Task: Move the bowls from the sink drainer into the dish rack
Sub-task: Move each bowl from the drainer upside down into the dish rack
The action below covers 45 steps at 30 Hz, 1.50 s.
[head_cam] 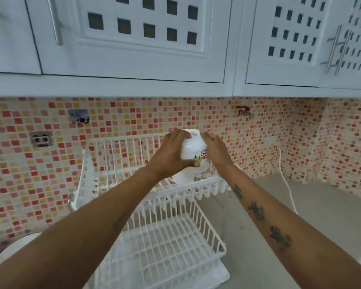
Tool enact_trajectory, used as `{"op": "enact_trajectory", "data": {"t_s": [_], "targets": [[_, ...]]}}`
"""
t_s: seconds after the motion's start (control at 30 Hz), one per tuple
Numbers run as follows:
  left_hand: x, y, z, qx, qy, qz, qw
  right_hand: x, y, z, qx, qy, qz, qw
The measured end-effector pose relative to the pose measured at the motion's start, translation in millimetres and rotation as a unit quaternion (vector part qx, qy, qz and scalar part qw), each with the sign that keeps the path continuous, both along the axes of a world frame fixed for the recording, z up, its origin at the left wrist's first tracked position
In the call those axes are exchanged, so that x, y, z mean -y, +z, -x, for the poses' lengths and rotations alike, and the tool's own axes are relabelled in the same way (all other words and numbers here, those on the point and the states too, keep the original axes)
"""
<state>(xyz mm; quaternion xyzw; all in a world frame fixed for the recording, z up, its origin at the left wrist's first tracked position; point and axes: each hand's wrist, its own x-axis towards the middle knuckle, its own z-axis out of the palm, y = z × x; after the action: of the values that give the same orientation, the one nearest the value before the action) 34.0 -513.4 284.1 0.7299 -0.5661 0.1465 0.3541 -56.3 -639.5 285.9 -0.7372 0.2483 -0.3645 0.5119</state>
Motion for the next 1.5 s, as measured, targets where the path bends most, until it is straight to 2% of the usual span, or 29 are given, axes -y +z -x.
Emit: {"op": "enact_trajectory", "data": {"t_s": [0.23, 0.4, 0.57, 0.63, 0.7, 0.8, 0.9, 1.0, 1.1, 1.27, 1.37, 1.43, 1.5], "targets": [[20.3, -19.6, -10.8, 0.007, 0.02, -0.051, 0.998, 17.3, -9.3, -10.3, -0.087, 0.049, -0.061, 0.993], [24.7, -27.3, -11.5, -0.026, 0.023, -0.097, 0.995, 19.8, -14.0, -15.3, -0.172, 0.047, -0.077, 0.981], [25.9, -31.7, -16.8, -0.025, 0.033, -0.131, 0.991, 16.5, -13.6, -20.1, -0.189, 0.046, -0.072, 0.978], [23.4, -30.5, -16.5, -0.065, 0.026, -0.133, 0.989, 18.3, -15.2, -20.7, -0.188, 0.035, -0.066, 0.979], [13.5, -23.7, -15.4, -0.114, 0.025, -0.117, 0.986, 19.5, -15.6, -20.3, -0.19, 0.008, -0.029, 0.981], [-26.6, -5.6, -24.1, -0.123, 0.048, -0.096, 0.987, 15.1, -16.7, -14.5, -0.165, -0.06, 0.093, 0.98], [-98.6, 11.3, -44.9, -0.115, 0.095, -0.066, 0.987, -5.2, -15.5, -3.3, -0.07, -0.108, 0.199, 0.972], [-181.6, 18.8, -65.1, -0.143, 0.154, 0.017, 0.978, -43.2, -3.3, 0.9, 0.013, -0.134, 0.264, 0.955], [-263.6, 10.7, -84.3, -0.196, 0.221, 0.103, 0.95, -99.9, 22.2, -14.1, 0.081, -0.066, 0.272, 0.957], [-377.0, -29.7, -112.2, -0.328, 0.316, 0.205, 0.866, -233.5, 35.5, -63.5, 0.175, 0.174, 0.266, 0.932], [-434.4, -64.4, -123.4, -0.388, 0.344, 0.23, 0.824, -316.7, 12.4, -102.2, 0.12, 0.315, 0.244, 0.909], [-465.0, -93.3, -132.5, -0.42, 0.354, 0.249, 0.798, -365.1, -11.6, -129.7, 0.045, 0.385, 0.216, 0.896], [-485.8, -126.4, -140.4, -0.471, 0.365, 0.268, 0.757, -403.4, -42.7, -160.0, -0.041, 0.428, 0.172, 0.887]]}}
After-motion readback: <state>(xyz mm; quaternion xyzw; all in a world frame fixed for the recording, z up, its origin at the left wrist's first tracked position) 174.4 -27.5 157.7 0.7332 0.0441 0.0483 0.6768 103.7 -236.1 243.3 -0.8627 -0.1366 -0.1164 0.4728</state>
